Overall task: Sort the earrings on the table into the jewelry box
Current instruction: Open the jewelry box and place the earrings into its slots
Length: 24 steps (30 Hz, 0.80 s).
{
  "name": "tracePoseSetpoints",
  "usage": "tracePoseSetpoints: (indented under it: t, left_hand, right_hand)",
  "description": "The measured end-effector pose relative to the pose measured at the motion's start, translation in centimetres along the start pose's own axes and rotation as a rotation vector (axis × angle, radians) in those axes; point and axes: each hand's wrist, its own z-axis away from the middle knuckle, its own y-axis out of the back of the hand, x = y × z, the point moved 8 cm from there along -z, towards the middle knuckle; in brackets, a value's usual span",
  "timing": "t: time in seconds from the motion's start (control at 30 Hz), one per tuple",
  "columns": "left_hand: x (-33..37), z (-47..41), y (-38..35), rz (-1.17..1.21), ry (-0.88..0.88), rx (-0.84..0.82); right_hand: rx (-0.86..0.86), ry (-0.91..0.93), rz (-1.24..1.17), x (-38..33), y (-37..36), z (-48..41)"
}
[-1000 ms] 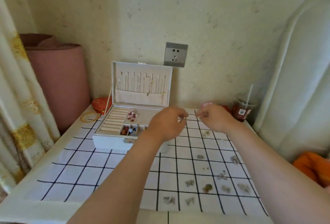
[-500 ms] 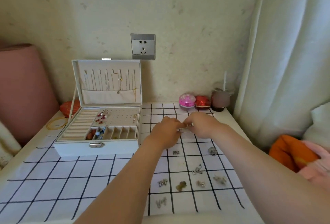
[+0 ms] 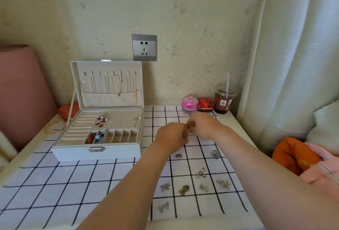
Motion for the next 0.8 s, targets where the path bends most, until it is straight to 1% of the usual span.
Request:
tracePoseSetpoints:
  t: [0.13,0.27,0.4,0.47,0.6,0.8]
  left_hand:
    - [0.1,0.0,-0.1,0.029,-0.032,-0.021]
    - [-0.2,-0.3,-0.6,0.019,-0.046,-0.092]
    - [-0.9,-0.4,-0.4,0.071,-0.031,-0.087]
    - [-1.4,-0.3,0.8,0.143,-0.017,-0.033]
    - [-3.2,0.4,5.2,0.362,0.044,0.125]
    - [-7.8,3.3,11.1,0.459,0.087,0.275]
  right_hand:
    - [0.037,0.002,-0.102,-0.2,0.8,-0.1]
    - [0.113,-0.042,-0.368,0.1,1.5,-0.4]
    - [0.117,-0.078,-0.532,-0.2,1.8,-0.3]
    - [0.112,-0.081,-0.583,-0.6,1.9,-0.4]
    - [0.143,-0.045,-0.633,-2.4,3.1,-0.7]
    - [0.179,0.069,-0.673,-7.5,4.5,-2.0]
